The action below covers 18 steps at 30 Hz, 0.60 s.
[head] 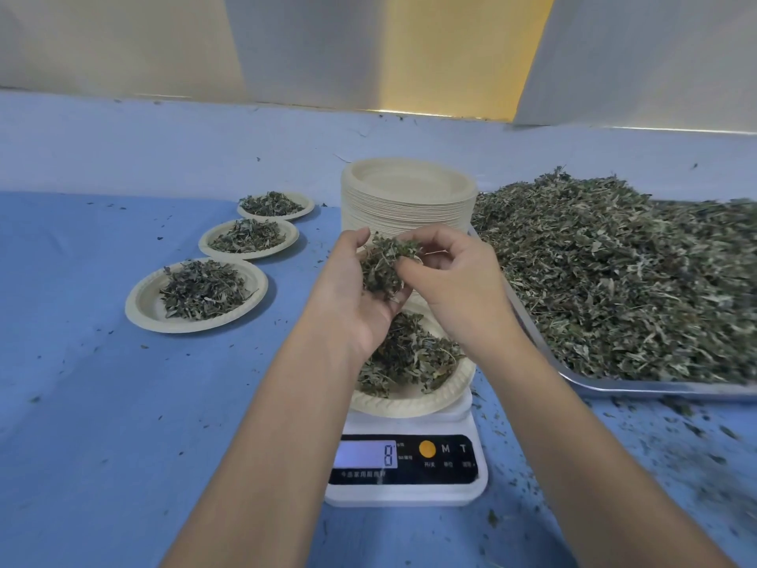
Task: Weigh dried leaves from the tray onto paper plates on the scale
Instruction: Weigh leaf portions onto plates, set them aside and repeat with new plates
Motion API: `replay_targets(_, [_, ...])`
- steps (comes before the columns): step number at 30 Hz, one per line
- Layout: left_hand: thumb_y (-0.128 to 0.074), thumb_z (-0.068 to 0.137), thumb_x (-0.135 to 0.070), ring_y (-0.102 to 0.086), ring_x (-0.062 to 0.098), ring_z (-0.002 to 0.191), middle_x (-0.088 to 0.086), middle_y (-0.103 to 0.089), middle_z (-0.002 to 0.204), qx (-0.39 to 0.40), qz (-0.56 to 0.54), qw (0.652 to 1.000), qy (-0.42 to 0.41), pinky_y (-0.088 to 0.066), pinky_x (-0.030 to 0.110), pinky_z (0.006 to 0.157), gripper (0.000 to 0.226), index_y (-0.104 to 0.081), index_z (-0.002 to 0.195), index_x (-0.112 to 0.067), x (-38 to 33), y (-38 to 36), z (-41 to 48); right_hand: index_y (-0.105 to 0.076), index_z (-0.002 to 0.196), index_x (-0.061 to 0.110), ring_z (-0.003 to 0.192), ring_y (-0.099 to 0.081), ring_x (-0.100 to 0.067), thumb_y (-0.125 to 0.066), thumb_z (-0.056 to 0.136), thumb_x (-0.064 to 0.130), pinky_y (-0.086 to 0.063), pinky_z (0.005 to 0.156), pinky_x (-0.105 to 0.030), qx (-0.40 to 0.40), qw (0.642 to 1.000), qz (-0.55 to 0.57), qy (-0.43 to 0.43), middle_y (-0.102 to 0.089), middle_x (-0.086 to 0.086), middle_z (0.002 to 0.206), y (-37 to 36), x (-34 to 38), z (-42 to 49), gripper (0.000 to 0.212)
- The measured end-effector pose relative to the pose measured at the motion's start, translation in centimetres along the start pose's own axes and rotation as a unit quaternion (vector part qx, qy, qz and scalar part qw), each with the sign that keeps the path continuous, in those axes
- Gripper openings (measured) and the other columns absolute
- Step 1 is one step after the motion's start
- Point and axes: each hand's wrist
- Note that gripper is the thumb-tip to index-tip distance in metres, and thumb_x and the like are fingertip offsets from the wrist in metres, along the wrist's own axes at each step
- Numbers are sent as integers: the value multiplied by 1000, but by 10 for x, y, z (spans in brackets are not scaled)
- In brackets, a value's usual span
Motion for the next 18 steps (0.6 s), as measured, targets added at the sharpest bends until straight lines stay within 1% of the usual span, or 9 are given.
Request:
replay_targets(3, [-46, 95, -25, -62, 19, 74, 9, -64, 90, -2, -3, 1000, 2, -51, 28, 71, 23, -57, 104, -7, 0, 0, -1, -65, 75, 30, 56, -59, -3, -67, 75, 1, -48, 62, -19, -1, 1000, -8, 6, -64, 12, 57, -1, -1, 0, 28])
replay_targets(5, [-46, 95, -27, -62, 21, 78, 12, -64, 97, 0, 2, 1000, 5, -51, 30, 77, 26, -57, 106, -6, 0, -1, -1, -65, 76, 30, 48, -53, 2, -66, 75, 2, -41, 55, -13, 3, 1000, -25, 14, -57, 18, 49, -1, 0, -1, 28])
replay_targets(7, [-48, 95, -29, -63, 23, 79, 13, -65, 97, 2, 7, 1000, 5, -51, 31, 81, 29, -57, 107, -5, 0, -2, -2, -64, 77, 31, 46, -50, 4, -66, 75, 2, -36, 50, -8, 5, 999, -41, 22, -53, 23, 46, -1, 0, -2, 28])
replay_targets(10, [-50, 95, -32, -64, 24, 86, 14, -66, 103, -1, 6, 1000, 7, -51, 31, 85, 38, -57, 117, -3, 0, -2, -2, -65, 78, 31, 49, -50, 6, -66, 75, 3, -35, 50, -6, -2, 998, -53, 31, -53, 27, 49, -1, 1, -2, 29])
replay_targets(12, [-50, 95, -33, -65, 25, 88, 17, -66, 108, 2, 0, 1000, 15, -54, 31, 81, 43, -55, 121, 0, 0, -2, -1, -68, 82, 30, 52, -51, 5, -67, 75, 3, -38, 54, -8, -10, 996, -74, 39, -57, 24, 58, -2, 1, -2, 27])
replay_targets(13, [-49, 95, -34, -67, 24, 81, 17, -67, 101, 9, -6, 1000, 19, -56, 31, 73, 41, -56, 117, 0, 0, -2, -2, -70, 87, 27, 55, -52, 4, -68, 75, 3, -41, 58, -9, -14, 995, -90, 44, -60, 21, 64, -3, 1, -3, 27])
replay_targets(15, [-49, 96, -33, -66, 22, 60, 14, -66, 75, 19, -21, 999, 17, -57, 28, 58, 31, -56, 102, -3, 1, -3, -2, -71, 100, 25, 60, -55, 6, -68, 74, 2, -44, 64, -7, -18, 991, -117, 55, -62, 18, 72, -5, 2, -4, 35])
replay_targets(16, [-48, 97, -30, -64, 20, 53, 11, -63, 66, 19, -27, 999, 11, -56, 27, 55, 26, -55, 95, -5, 2, -4, -2, -70, 105, 26, 63, -56, 7, -68, 74, 1, -45, 68, -6, -15, 990, -125, 63, -63, 19, 74, -5, 3, -5, 40])
replay_targets(18, [-45, 99, -24, -62, 19, 56, 9, -61, 66, 8, -44, 999, 3, -56, 28, 63, 22, -54, 88, -6, 3, -3, 1, -68, 112, 28, 73, -61, 6, -67, 72, 0, -48, 76, -9, 3, 990, -123, 72, -67, 19, 83, -5, 5, -6, 48])
Point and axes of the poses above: each hand's wrist, its own z-axis towards the middle knuckle, its own y-axis out of the back of the hand, x = y × z
